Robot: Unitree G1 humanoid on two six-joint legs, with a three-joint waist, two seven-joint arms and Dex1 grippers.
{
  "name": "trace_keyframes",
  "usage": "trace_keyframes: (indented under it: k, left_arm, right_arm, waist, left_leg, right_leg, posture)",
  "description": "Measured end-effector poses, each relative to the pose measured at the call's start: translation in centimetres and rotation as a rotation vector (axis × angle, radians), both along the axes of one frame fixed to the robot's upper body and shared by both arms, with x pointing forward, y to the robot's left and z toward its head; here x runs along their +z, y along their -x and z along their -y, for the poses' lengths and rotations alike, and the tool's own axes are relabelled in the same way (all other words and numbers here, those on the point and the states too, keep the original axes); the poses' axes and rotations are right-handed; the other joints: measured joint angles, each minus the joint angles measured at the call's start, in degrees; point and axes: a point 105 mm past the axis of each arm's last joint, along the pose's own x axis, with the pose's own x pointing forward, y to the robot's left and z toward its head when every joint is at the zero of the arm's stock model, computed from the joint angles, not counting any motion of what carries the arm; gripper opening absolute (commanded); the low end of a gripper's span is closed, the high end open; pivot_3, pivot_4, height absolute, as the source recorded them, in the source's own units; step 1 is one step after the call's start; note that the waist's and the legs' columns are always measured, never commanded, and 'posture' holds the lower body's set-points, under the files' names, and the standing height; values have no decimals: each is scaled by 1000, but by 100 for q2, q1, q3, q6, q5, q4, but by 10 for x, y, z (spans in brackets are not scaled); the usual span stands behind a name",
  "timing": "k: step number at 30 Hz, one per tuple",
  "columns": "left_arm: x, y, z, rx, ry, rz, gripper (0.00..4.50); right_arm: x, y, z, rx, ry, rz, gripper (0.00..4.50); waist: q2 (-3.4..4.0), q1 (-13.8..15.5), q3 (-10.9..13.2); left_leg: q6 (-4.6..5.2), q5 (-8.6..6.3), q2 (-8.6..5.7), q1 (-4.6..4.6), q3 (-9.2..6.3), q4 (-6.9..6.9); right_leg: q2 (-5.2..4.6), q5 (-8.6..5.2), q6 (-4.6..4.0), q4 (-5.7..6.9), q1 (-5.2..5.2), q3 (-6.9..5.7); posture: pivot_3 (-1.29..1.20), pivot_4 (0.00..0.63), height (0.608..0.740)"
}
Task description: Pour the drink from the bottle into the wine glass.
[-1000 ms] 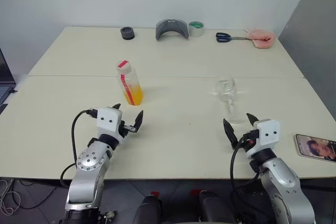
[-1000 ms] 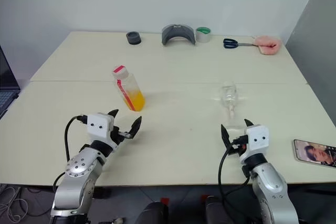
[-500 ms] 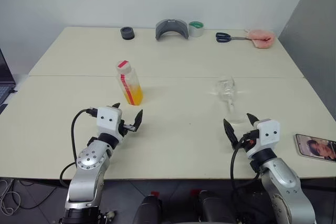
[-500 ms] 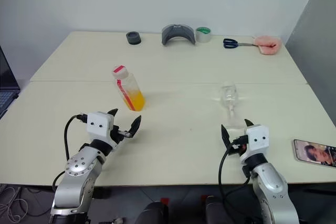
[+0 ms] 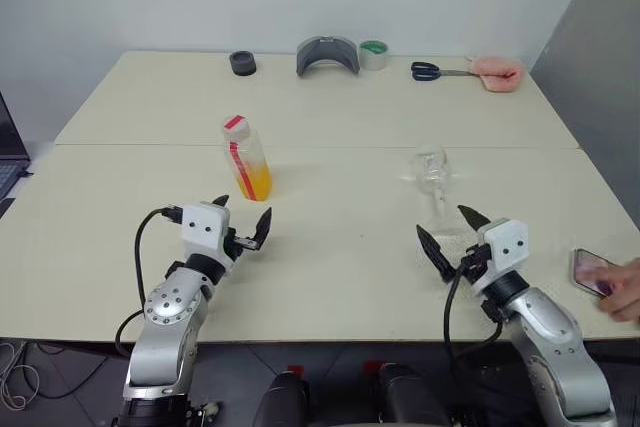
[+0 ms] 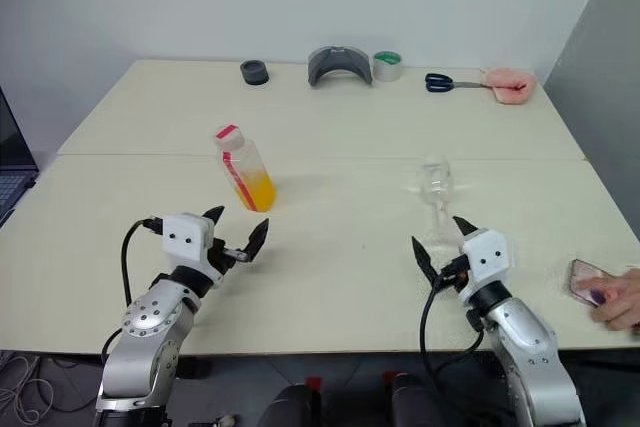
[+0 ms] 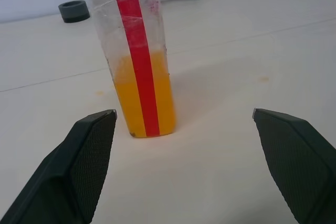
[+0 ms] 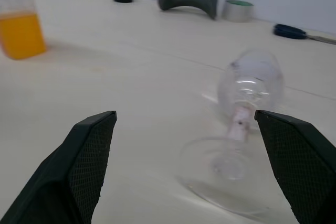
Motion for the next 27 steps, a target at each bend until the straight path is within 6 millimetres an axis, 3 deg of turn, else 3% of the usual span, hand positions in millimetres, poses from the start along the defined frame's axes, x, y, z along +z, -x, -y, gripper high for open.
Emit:
trace_keyframes:
  k: [8, 15, 27]
  left_arm:
    - [12, -11, -2, 9, -1, 18, 4468]
    - [21, -26, -9, 24, -3, 28, 4468]
    - [30, -47, -16, 44, 43, 28, 4468]
  right_arm:
    - [48, 6, -28, 302, -8, 11, 4500]
    - [51, 11, -46, 419, -24, -52, 4500]
    - [51, 1, -52, 416, -47, -37, 4500]
  waist:
    - [-1, 5, 1]
    - [-2, 2, 1]
    - [-2, 6, 2]
  left_leg:
    - [1, 0, -1, -5, -11, 3]
    - [1, 0, -1, -7, -15, 3]
    - [0, 0, -2, -8, -17, 4]
  right_leg:
    - [6, 4, -7, 0, 1, -7]
    - [6, 4, -7, 0, 0, -11]
    - [6, 5, -7, 0, 0, -14]
  posture:
    - [0, 150, 740]
    - [0, 150, 740]
    - [0, 150, 740]
